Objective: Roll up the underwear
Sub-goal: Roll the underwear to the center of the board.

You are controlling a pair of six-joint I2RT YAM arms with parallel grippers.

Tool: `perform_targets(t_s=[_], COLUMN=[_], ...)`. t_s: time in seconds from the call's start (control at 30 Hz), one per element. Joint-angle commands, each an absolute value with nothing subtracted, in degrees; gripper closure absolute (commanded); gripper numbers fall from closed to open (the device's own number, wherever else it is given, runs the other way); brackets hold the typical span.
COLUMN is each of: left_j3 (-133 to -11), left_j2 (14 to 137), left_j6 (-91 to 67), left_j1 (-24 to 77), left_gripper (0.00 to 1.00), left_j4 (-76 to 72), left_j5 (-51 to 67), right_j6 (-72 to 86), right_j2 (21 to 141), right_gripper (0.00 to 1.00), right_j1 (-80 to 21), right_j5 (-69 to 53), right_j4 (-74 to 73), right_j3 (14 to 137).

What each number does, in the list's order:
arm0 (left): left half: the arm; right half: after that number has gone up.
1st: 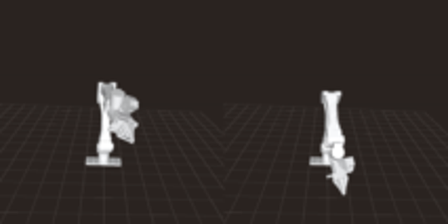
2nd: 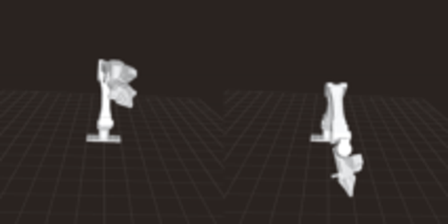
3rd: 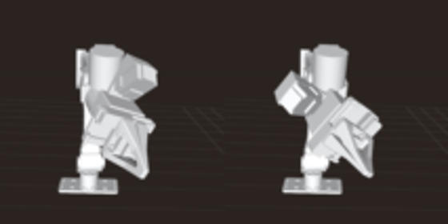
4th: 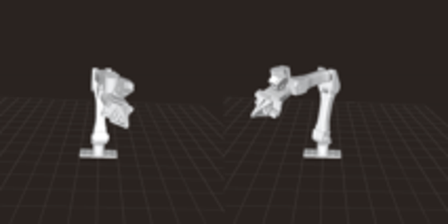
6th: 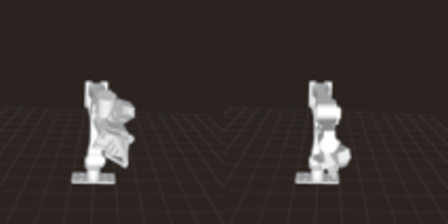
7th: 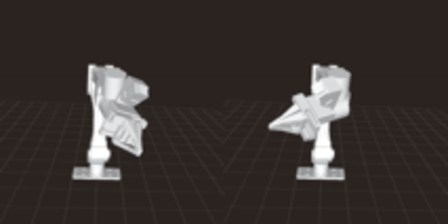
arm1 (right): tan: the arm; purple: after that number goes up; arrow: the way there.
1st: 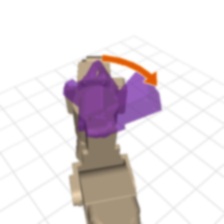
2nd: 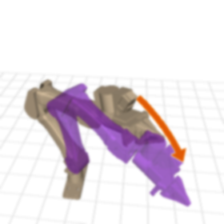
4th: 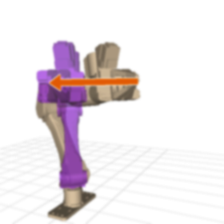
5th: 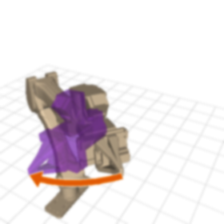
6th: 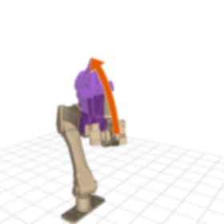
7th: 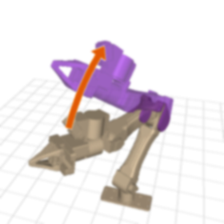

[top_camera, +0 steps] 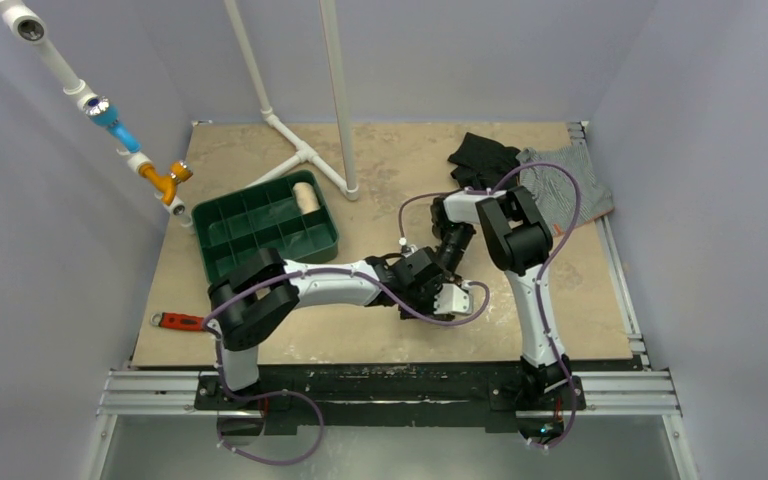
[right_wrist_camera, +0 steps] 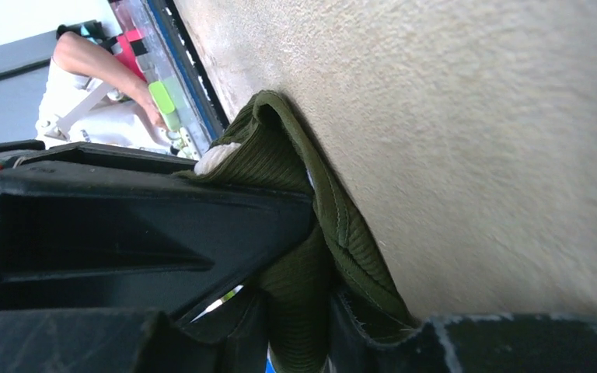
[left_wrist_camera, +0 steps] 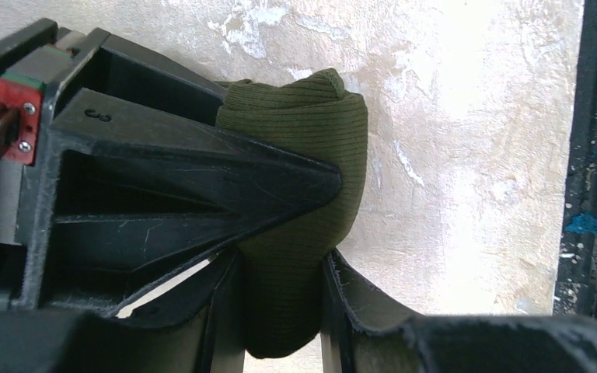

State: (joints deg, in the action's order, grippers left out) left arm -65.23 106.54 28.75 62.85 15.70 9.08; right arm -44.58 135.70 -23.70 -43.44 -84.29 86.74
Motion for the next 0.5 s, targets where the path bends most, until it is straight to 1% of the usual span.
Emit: perform_targets(t_s=[0.0,0.1,0.2,0.27,0.47], left_j3=[-65.27,-64.88,-64.78,-64.69,-64.54], left_j2=[110.72,111.04,111.75,112.13,112.25], left_j6=[29.57,30.51,31.06,31.29,30.9], left_j1=[59.95,59.1,58.93,58.89,58.24], left_gripper=[1.0,1.0,1.0,1.0,1.0], left_j4=[22.92,23.57,23.88,23.99,24.06], left_j5=[20.32,21.59,22.24,22.34,23.04], right_j6=[-47.97,-48.83,-49.64,-50.77,-55.18], right_j2=[133.24,131.03,129.72,129.58,129.53], right_gripper=[0.69,0.66,0.6,0.57,0.58], right_j1=[-21.35,-18.97,-16.37,-14.61,-9.08], right_j5=[-38.87,-40.41,-41.43,-42.51,-46.36], right_j4=[-67.82,-68.88,-70.04,-71.76,-76.77], right_j3=[85.87,85.86,86.22,86.87,89.2])
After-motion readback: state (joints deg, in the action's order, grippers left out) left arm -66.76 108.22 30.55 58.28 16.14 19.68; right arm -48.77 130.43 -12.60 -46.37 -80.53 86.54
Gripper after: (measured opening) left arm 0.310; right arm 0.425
